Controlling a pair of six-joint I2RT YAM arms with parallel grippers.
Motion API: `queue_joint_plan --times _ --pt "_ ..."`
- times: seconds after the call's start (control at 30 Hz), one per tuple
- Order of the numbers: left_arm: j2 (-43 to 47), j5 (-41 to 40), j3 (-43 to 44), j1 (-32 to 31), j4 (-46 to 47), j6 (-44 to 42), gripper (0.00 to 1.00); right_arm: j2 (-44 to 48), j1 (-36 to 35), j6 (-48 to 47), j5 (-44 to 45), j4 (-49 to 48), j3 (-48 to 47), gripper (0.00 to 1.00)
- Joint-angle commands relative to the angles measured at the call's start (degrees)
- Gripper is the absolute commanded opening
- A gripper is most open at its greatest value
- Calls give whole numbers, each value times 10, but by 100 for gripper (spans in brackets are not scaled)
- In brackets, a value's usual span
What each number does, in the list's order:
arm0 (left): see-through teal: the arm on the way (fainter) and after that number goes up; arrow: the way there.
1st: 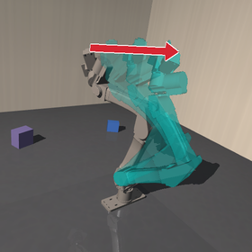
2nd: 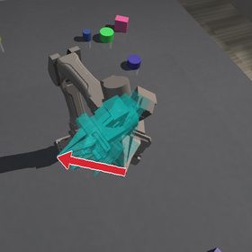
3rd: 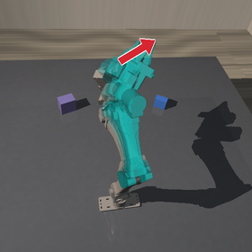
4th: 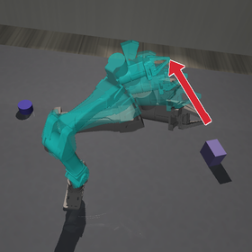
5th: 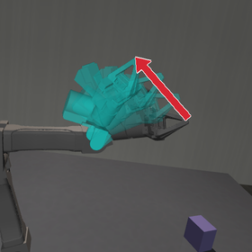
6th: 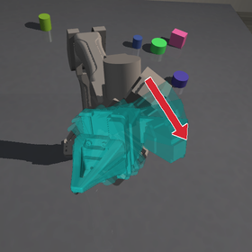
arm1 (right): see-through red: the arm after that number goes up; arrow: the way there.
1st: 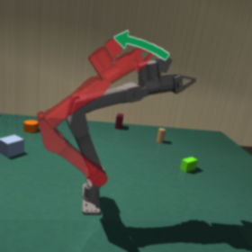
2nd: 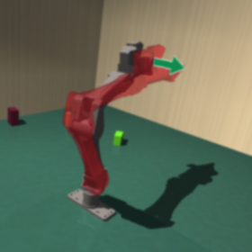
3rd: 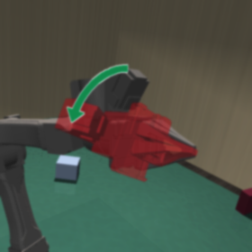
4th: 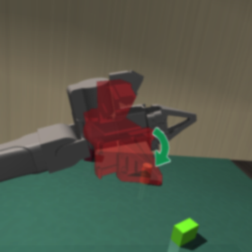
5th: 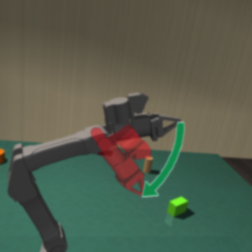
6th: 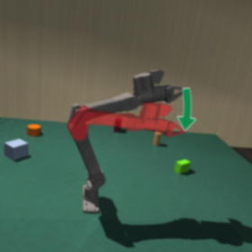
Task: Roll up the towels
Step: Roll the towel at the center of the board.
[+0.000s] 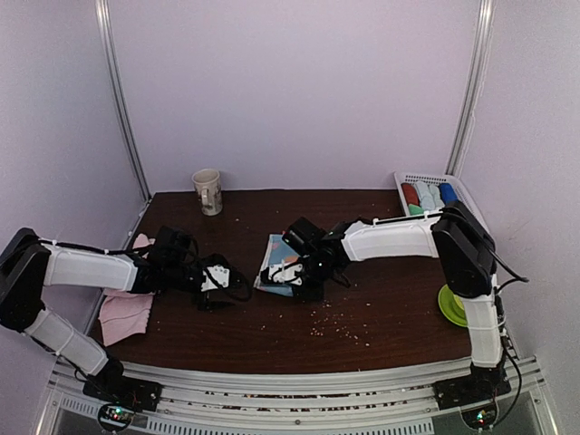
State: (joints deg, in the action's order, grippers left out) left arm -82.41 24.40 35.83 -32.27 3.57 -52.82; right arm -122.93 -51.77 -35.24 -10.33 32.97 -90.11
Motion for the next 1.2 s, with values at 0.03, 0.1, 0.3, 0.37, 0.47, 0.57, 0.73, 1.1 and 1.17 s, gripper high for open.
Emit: queue_joint_plan --times 0.03,0.1,0.3,0.37,0.47,0.57,0.73,1.1,1.17 --pt "-5 -38 -22 -41 100 -74 78 -53 16 12 -132 126 -63 0" --pt "-16 -56 -24 -58 113 -78 76 -69 19 10 -154 154 -89 0" --pt "-39 -94 -22 -91 148 -77 67 -103 25 6 -205 209 -136 0" --pt "-48 -98 -19 -97 148 -79 63 -107 25 7 -208 215 -138 0" --pt "-69 -116 -14 -105 145 -83 61 -107 26 5 -211 216 -132 0" --pt "-87 -128 -10 -107 144 -85 61 -105 26 5 -213 218 -129 0" --pt "-105 -142 0 -109 149 -77 61 -102 27 5 -215 220 -128 0" --pt "-127 -124 22 -118 136 -59 59 -108 27 8 -213 222 -131 0" --pt "-134 -123 28 -119 131 -56 54 -108 27 9 -211 222 -131 0"
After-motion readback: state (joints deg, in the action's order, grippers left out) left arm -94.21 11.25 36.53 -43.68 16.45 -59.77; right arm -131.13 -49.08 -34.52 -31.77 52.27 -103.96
